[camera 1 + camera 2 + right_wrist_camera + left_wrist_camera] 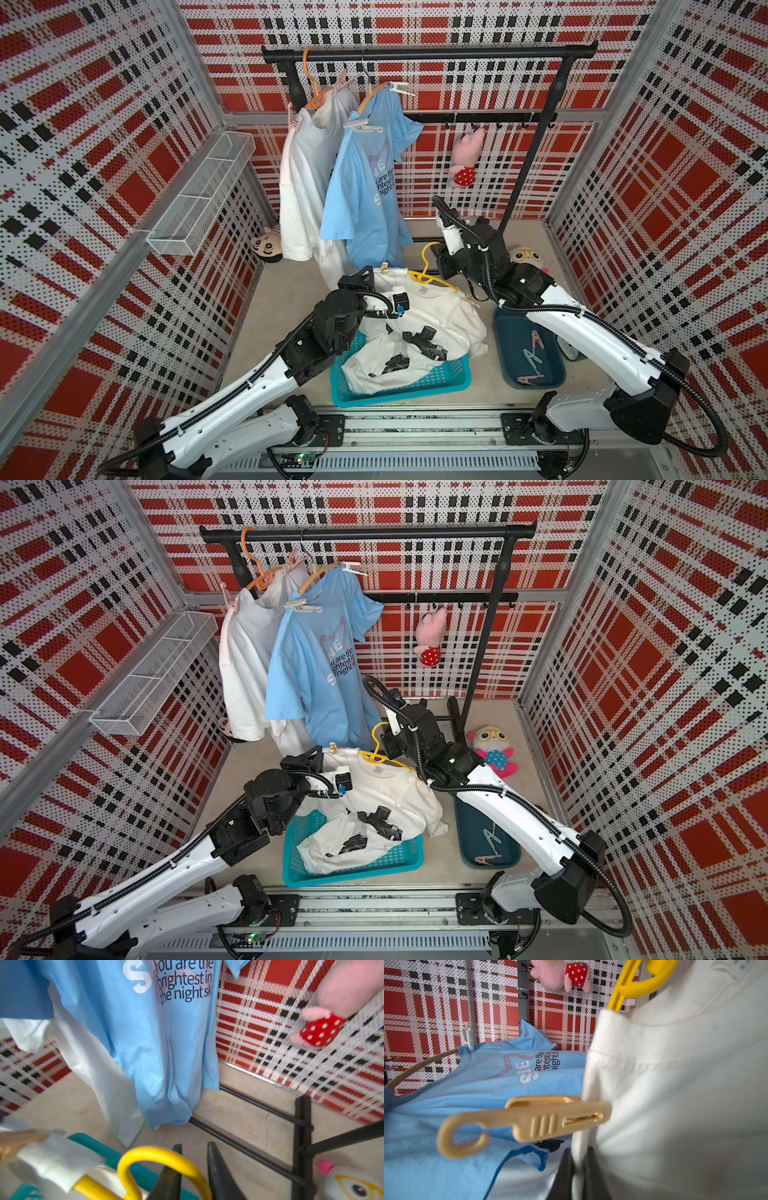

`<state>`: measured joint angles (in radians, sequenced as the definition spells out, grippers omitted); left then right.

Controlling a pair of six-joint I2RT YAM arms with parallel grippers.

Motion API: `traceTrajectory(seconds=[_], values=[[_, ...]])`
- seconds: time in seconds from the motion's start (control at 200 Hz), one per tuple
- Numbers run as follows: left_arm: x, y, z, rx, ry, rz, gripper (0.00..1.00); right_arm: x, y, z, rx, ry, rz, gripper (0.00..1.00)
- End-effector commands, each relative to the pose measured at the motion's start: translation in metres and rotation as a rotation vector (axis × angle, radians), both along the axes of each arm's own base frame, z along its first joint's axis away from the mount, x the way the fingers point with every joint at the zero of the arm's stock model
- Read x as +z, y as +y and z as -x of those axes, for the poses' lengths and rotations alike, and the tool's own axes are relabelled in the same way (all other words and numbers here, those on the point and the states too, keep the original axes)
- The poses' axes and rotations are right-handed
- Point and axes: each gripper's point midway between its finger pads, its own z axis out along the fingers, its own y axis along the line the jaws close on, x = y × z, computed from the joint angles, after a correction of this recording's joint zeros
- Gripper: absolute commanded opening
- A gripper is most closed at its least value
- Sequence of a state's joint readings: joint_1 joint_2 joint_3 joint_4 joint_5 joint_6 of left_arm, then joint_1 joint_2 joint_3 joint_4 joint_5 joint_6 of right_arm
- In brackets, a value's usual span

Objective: Use clothespins to secure the t-shirt on both sides of the hanger
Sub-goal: Hang the hanger on the clothesline.

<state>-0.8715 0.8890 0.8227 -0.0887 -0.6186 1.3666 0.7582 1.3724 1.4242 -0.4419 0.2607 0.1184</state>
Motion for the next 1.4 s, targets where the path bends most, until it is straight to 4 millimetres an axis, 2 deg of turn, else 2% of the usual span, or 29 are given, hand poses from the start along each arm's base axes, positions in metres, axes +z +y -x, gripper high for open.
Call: traceTrajectory(seconds=[0.0, 0.11, 0.226, 0.256, 0.391, 0.446, 0.521, 0.667, 0.802, 0.917, 1.113, 1.248, 1.393], values=[[0.030, -0.005, 0.004, -0.022, -0.054, 0.064, 0.00, 0.046, -0.007, -0.006, -0.039, -0.137, -0.046, 0.10], [0.032, -0.008, 0.004, -0.030, -0.053, 0.063, 0.05, 0.060, -0.012, -0.002, -0.029, -0.190, -0.035, 0.00], [0.035, -0.014, 0.006, -0.065, -0.053, 0.079, 0.10, 0.072, -0.018, 0.001, -0.032, -0.238, -0.020, 0.00], [0.038, -0.016, 0.008, -0.077, -0.058, 0.086, 0.16, 0.075, -0.020, 0.003, -0.029, -0.251, -0.015, 0.00], [0.054, -0.020, 0.016, -0.139, -0.083, 0.174, 0.55, 0.089, -0.028, 0.011, -0.023, -0.314, 0.017, 0.00], [0.063, -0.022, 0.023, -0.180, -0.087, 0.214, 0.64, 0.096, -0.033, 0.015, -0.018, -0.352, 0.031, 0.00], [0.079, -0.025, 0.036, -0.261, -0.088, 0.293, 0.70, 0.107, -0.038, 0.022, -0.006, -0.404, 0.037, 0.00], [0.129, -0.022, 0.064, -0.409, -0.081, 0.600, 0.76, 0.128, -0.047, 0.042, 0.036, -0.522, 0.041, 0.00], [0.148, -0.026, 0.078, -0.537, 0.030, 0.749, 0.83, 0.143, -0.052, 0.063, 0.090, -0.586, 0.031, 0.00], [0.146, -0.031, 0.071, -0.580, 0.152, 0.778, 0.84, 0.152, -0.061, 0.076, 0.098, -0.629, 0.030, 0.00], [0.142, -0.030, 0.053, -0.666, 0.353, 0.809, 0.84, 0.161, -0.061, 0.108, 0.216, -0.727, 0.016, 0.00], [0.130, -0.033, 0.048, -0.751, 0.522, 0.777, 0.81, 0.165, -0.067, 0.122, 0.243, -0.765, 0.014, 0.00], [0.115, -0.035, 0.035, -0.726, 0.606, 0.741, 0.79, 0.169, -0.067, 0.133, 0.284, -0.797, 0.025, 0.00]])
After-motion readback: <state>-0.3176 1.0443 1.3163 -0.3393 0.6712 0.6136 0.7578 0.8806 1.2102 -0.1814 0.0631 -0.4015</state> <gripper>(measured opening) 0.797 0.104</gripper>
